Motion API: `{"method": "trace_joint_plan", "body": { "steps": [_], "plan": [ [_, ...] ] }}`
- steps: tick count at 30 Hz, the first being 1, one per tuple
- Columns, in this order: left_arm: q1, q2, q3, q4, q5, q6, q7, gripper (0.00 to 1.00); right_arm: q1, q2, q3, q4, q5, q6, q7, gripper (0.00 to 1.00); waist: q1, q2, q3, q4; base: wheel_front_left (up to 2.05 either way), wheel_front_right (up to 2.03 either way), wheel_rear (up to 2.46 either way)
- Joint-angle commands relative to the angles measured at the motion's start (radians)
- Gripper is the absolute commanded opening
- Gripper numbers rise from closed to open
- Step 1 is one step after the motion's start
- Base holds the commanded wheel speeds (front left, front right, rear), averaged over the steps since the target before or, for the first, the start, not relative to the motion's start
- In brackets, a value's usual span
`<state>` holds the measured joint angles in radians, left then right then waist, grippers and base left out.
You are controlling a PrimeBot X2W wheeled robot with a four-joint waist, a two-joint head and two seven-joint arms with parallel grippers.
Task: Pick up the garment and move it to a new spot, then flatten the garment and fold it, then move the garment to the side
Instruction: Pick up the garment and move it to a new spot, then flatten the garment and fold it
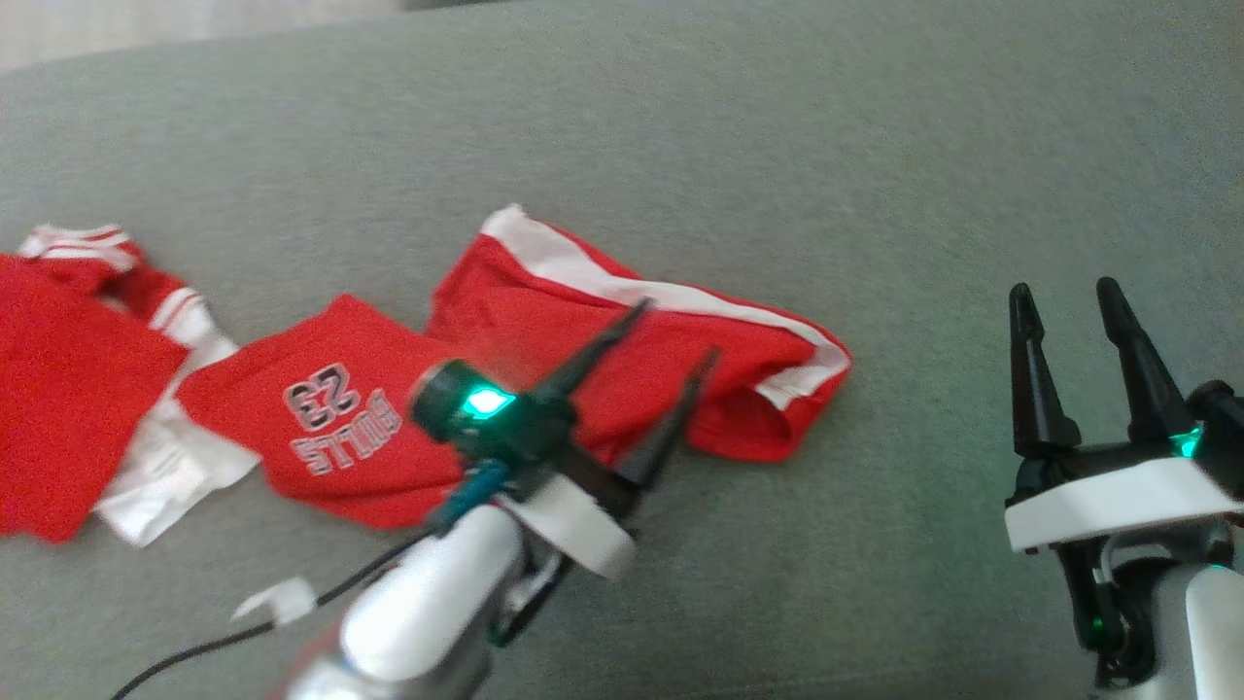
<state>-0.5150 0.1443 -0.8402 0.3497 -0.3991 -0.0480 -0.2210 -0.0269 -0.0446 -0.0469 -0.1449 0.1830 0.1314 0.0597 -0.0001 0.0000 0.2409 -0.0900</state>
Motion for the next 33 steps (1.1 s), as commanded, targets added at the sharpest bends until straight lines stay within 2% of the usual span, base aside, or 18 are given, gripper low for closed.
{"method": "trace_joint_plan", "body": {
  "steps": [1, 5, 6, 12, 15, 20, 26, 33],
  "plan": [
    [0.0, 0.031, 0.068, -0.058, 0.007, 0.029, -0.021, 1.0, 0.001, -0.006, 0.014, -0.04, -0.007, -0.001, 0.005, 1.0, 0.0001, 0.0, -0.051, 0.072, 0.0, 0.0, 0.0],
    [0.038, 0.085, 0.172, -0.139, 0.016, 0.093, -0.039, 1.0, 0.012, -0.006, 0.01, -0.056, -0.014, -0.001, 0.022, 1.0, 0.0001, 0.0, -0.068, 0.127, 0.0, 0.0, 0.0],
    [0.038, 0.085, 0.172, -0.139, 0.016, 0.093, -0.039, 1.0, 0.012, -0.006, 0.01, -0.056, -0.014, -0.001, 0.022, 1.0, 0.0001, 0.0, -0.068, 0.127, 0.0, 0.0, 0.0],
    [0.123, 0.14, 0.362, -0.225, 0.019, 0.14, -0.04, 1.0, 0.023, -0.006, 0.006, -0.077, -0.024, -0.001, 0.041, 1.0, 0.0001, 0.0, -0.075, 0.176, 0.0, 0.0, 0.0],
    [0.173, 0.161, 0.448, -0.23, 0.014, 0.15, -0.041, 1.0, 0.028, -0.006, 0.006, -0.083, -0.026, -0.001, 0.046, 1.0, 0.0001, 0.0, -0.078, 0.183, 0.0, 0.0, 0.0],
    [0.25, 0.182, 0.551, -0.209, -0.01, 0.135, -0.041, 1.0, 0.047, -0.006, 0.008, -0.089, -0.027, -0.001, 0.054, 1.0, 0.0001, 0.0, -0.093, 0.178, 0.0, 0.0, 0.0],
    [0.336, 0.193, 0.574, -0.155, -0.034, 0.112, -0.041, 1.0, 0.093, -0.006, 0.01, -0.085, -0.018, -0.001, 0.062, 1.0, 0.0001, 0.0, -0.143, 0.158, 0.0, 0.0, 0.0],
    [0.391, 0.19, 0.546, -0.14, -0.03, 0.126, -0.009, 1.0, 0.155, -0.006, 0.012, -0.093, -0.001, -0.001, 0.069, 1.0, 0.0001, 0.0, -0.194, 0.142, 0.0, 0.0, 0.0]
  ]
}}
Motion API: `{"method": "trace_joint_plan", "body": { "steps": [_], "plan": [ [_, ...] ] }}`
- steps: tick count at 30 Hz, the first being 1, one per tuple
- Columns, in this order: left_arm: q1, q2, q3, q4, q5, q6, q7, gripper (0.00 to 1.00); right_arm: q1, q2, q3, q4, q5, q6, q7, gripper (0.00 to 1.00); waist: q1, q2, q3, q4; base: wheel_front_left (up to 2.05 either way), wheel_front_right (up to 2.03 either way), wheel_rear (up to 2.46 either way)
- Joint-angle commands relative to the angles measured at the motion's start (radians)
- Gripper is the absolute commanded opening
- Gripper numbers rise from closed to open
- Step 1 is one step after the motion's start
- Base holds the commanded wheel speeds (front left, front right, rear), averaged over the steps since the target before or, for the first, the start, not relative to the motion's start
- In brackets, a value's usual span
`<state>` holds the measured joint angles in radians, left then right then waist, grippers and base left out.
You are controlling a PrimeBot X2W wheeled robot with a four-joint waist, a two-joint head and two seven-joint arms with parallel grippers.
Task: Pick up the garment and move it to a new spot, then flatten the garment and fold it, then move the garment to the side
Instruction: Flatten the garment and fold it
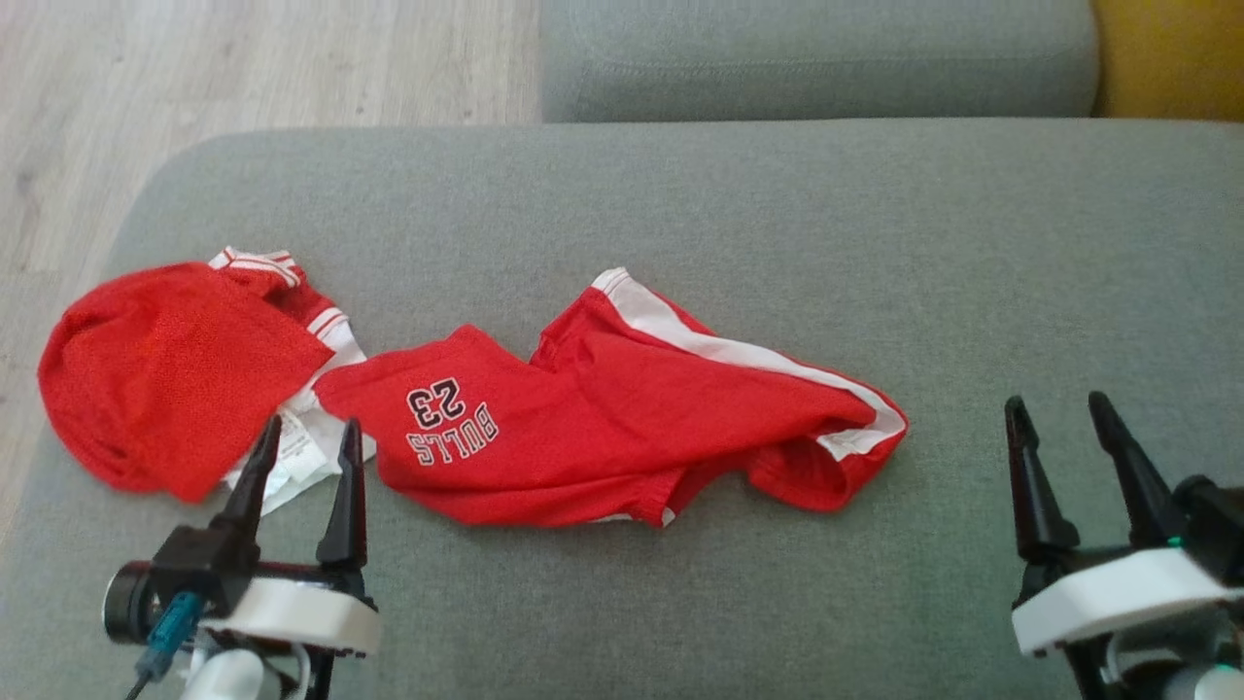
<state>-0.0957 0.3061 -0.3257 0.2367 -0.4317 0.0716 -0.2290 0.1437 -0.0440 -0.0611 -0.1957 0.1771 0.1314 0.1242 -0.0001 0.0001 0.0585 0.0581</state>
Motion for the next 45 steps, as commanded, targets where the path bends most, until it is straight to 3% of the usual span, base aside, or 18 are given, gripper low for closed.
{"method": "trace_joint_plan", "body": {
  "steps": [1, 23, 27, 35, 45],
  "plan": [
    [-0.023, 0.028, 0.029, -0.028, 0.002, 0.009, 0.002, 1.0, -0.009, -0.006, 0.029, -0.045, 0.006, -0.001, 0.006, 1.0, 0.0001, -0.0001, -0.016, -0.007, 0.0, 0.0, 0.0],
    [-0.01, 0.039, 0.014, -0.038, -0.016, 0.018, 0.03, 1.0, 0.012, -0.006, 0.046, -0.06, 0.006, -0.001, 0.026, 1.0, 0.0001, -0.0001, -0.026, -0.006, 0.0, 0.0, 0.0],
    [-0.024, 0.037, 0.009, -0.04, -0.01, 0.021, 0.023, 1.0, 0.011, -0.006, 0.103, -0.03, 0.013, -0.001, 0.089, 1.0, 0.0001, -0.0001, -0.015, 0.0, 0.0, 0.0, 0.0],
    [-0.09, 0.013, -0.016, -0.047, 0.005, 0.017, 0.013, 1.0, -0.044, -0.006, 0.274, 0.138, 0.052, -0.001, 0.153, 1.0, 0.0001, -0.0001, 0.044, 0.043, 0.0, 0.0, 0.0],
    [-0.175, -0.035, -0.035, -0.02, 0.018, 0.005, -0.015, 1.0, -0.255, -0.006, 0.324, 0.428, 0.113, -0.001, 0.067, 1.0, 0.0001, -0.0001, 0.11, 0.098, 0.0, 0.0, 0.0]
  ]
}}
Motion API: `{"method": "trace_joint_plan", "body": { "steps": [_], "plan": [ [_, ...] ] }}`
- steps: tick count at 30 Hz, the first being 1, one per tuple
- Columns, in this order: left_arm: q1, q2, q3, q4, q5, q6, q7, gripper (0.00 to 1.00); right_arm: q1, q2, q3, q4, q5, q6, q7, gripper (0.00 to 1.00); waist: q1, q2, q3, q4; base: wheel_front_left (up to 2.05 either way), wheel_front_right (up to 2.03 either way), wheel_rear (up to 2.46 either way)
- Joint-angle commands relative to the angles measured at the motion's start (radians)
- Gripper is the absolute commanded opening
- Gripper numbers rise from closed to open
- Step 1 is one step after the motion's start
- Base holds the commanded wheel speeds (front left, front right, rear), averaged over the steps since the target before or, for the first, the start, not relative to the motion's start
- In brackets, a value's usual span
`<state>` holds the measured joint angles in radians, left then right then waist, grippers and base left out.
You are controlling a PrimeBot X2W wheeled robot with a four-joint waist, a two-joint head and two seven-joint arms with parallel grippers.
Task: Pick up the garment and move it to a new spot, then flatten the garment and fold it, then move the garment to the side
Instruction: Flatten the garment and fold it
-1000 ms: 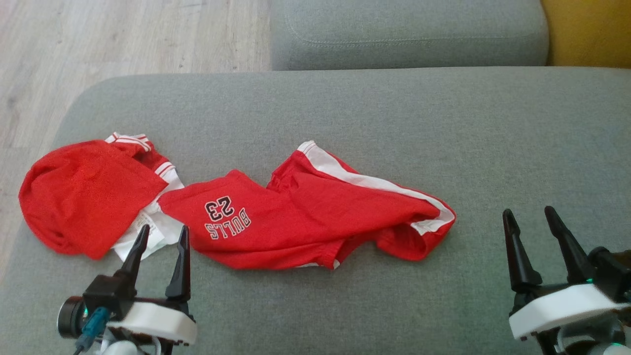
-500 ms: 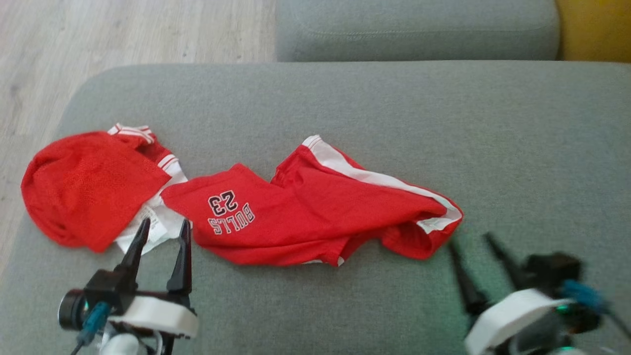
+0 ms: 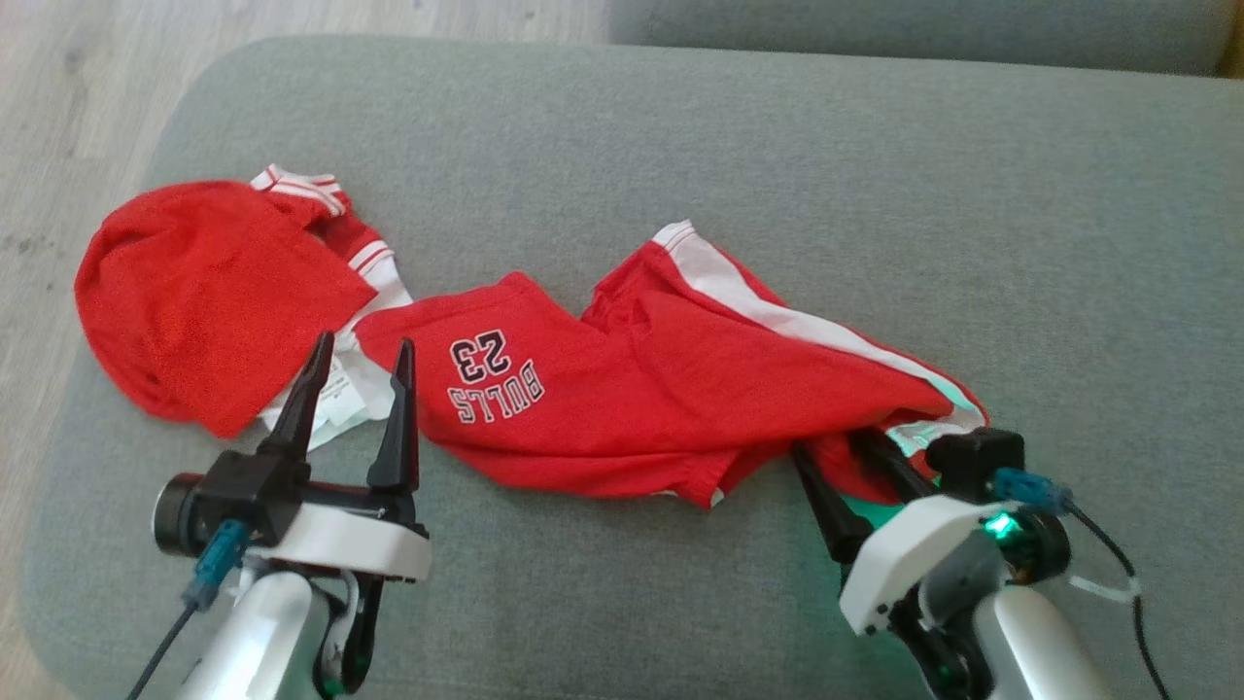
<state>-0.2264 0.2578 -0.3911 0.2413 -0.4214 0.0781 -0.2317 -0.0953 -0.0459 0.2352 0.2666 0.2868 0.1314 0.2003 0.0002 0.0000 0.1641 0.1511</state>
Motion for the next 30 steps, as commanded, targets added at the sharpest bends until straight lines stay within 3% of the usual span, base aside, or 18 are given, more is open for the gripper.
{"method": "trace_joint_plan", "body": {
  "steps": [1, 2, 3, 4, 9, 16, 22, 30],
  "plan": [
    [-0.047, 0.01, 0.031, -0.021, 0.008, -0.003, -0.014, 1.0, -0.031, -0.004, 0.034, -0.009, 0.008, -0.001, -0.011, 1.0, -0.0002, 0.0, 0.006, 0.006, 0.0, 0.0, 0.0],
    [-0.05, 0.008, 0.032, -0.017, 0.008, -0.003, -0.016, 1.0, -0.044, -0.004, 0.041, 0.015, 0.014, -0.001, -0.009, 0.83, -0.0002, 0.0, 0.008, 0.007, 0.0, 0.0, 0.0],
    [-0.051, 0.006, 0.032, -0.014, 0.009, -0.004, -0.018, 1.0, -0.054, -0.004, 0.044, 0.032, 0.017, -0.001, -0.013, 0.29, -0.0002, 0.0, 0.009, 0.008, 0.0, 0.0, 0.0],
    [-0.053, 0.004, 0.033, -0.011, 0.009, -0.005, -0.02, 1.0, -0.059, -0.004, 0.044, 0.048, 0.017, -0.001, -0.011, 0.0, -0.0002, 0.0, 0.01, 0.008, 0.0, 0.0, 0.0],
    [-0.049, -0.002, 0.044, -0.002, 0.008, -0.003, -0.025, 1.0, -0.036, -0.004, 0.04, 0.057, -0.029, -0.001, 0.006, 0.0, -0.0002, 0.0, 0.01, -0.004, 0.0, 0.0, 0.0],
    [-0.04, -0.001, 0.059, -0.002, 0.01, 0.001, -0.028, 1.0, 0.047, -0.043, 0.044, -0.052, -0.111, -0.001, 0.056, 0.0, -0.0002, 0.0, 0.008, -0.04, 0.0, 0.0, 0.0],
    [-0.035, -0.005, 0.069, 0.001, 0.008, 0.003, -0.029, 1.0, 0.126, -0.186, 0.054, -0.162, -0.083, -0.001, 0.135, 0.0, -0.0002, 0.0, 0.003, -0.07, 0.0, 0.0, 0.0],
    [-0.031, -0.011, 0.073, 0.006, 0.004, 0.004, -0.029, 1.0, 0.133, -0.362, -0.083, -0.147, -0.055, -0.001, 0.168, 0.0, -0.0002, 0.0, 0.002, -0.092, 0.0, 0.0, 0.0]
  ]
}}
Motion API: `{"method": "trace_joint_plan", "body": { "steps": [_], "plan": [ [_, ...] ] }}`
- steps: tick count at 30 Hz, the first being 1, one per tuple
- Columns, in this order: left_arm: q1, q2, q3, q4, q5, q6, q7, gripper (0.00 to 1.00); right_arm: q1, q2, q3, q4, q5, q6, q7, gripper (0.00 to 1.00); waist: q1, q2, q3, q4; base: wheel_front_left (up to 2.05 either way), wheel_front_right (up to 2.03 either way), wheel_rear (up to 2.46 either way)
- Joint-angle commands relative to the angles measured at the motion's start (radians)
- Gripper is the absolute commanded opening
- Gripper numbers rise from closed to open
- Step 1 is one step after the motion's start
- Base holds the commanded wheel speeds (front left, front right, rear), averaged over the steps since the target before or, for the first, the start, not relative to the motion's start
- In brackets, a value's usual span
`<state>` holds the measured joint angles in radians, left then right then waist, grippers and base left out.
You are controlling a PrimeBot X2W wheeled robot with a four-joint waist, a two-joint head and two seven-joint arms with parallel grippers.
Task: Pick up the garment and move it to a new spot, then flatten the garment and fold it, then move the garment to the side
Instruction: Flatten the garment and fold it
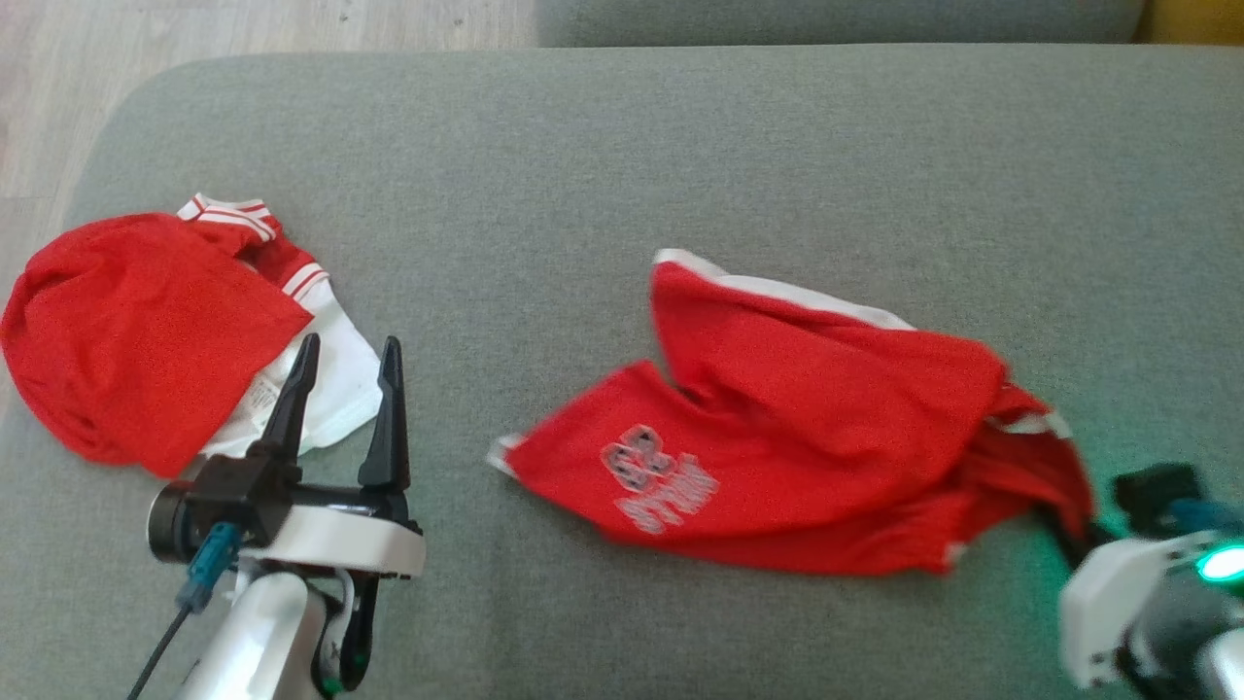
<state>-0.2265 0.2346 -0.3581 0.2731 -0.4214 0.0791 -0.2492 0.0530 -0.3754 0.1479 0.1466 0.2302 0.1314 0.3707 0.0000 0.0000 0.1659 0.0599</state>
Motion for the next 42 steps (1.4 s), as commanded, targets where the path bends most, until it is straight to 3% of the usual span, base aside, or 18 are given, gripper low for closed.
{"method": "trace_joint_plan", "body": {
  "steps": [1, 4, 5, 6, 7, 15, 23, 31, 42],
  "plan": [
    [-0.032, 0.012, 0.041, -0.026, 0.004, 0.004, -0.012, 1.0, -0.021, -0.042, -0.02, -0.017, -0.005, -0.001, -0.008, 0.0, 0.0, 0.0, 0.001, -0.002, 0.0, 0.0, 0.0],
    [-0.032, 0.011, 0.039, -0.026, 0.004, 0.004, -0.012, 1.0, -0.034, -0.052, -0.057, 0.012, 0.008, -0.001, -0.025, 0.0, 0.0, 0.0, 0.0, -0.003, 0.0, 0.0, 0.0],
    [-0.032, 0.011, 0.039, -0.026, 0.004, 0.004, -0.012, 1.0, -0.037, -0.051, -0.06, 0.018, 0.011, -0.001, -0.028, 0.29, 0.0, 0.0, 0.001, -0.004, 0.0, 0.0, 0.0],
    [-0.031, 0.011, 0.039, -0.026, 0.004, 0.004, -0.012, 1.0, -0.042, -0.043, -0.062, 0.019, 0.018, -0.001, -0.039, 0.97, 0.0, 0.0, 0.001, -0.005, 0.0, 0.0, 0.0],
    [-0.031, 0.012, 0.039, -0.026, 0.003, 0.005, -0.012, 1.0, -0.045, -0.031, -0.065, 0.016, 0.029, -0.001, -0.049, 1.0, 0.0, 0.0, 0.001, -0.006, 0.0, 0.0, 0.0],
    [-0.016, 0.024, 0.043, -0.029, 0.003, 0.012, -0.012, 1.0, -0.009, 0.126, -0.144, -0.149, 0.073, -0.001, -0.188, 1.0, 0.0, 0.0, -0.015, -0.018, 0.0, 0.0, 0.0],
    [0.01, 0.042, 0.049, -0.048, 0.005, 0.033, -0.008, 1.0, 0.009, 0.286, -0.252, -0.352, -0.021, -0.001, -0.318, 1.0, 0.0, 0.0, -0.039, -0.031, 0.0, 0.0, 0.0],
    [0.026, 0.06, 0.044, -0.073, 0.01, 0.045, 0.009, 1.0, 0.003, 0.316, -0.215, -0.404, -0.076, -0.001, -0.349, 1.0, 0.0, 0.0, -0.048, -0.033, 0.0, 0.0, 0.0],
    [0.028, 0.063, 0.034, -0.089, 0.005, 0.055, 0.023, 1.0, 0.015, 0.324, -0.193, -0.405, -0.089, -0.001, -0.309, 1.0, 0.0, 0.0, -0.043, -0.028, 0.0, 0.0, 0.0]
  ]
}}
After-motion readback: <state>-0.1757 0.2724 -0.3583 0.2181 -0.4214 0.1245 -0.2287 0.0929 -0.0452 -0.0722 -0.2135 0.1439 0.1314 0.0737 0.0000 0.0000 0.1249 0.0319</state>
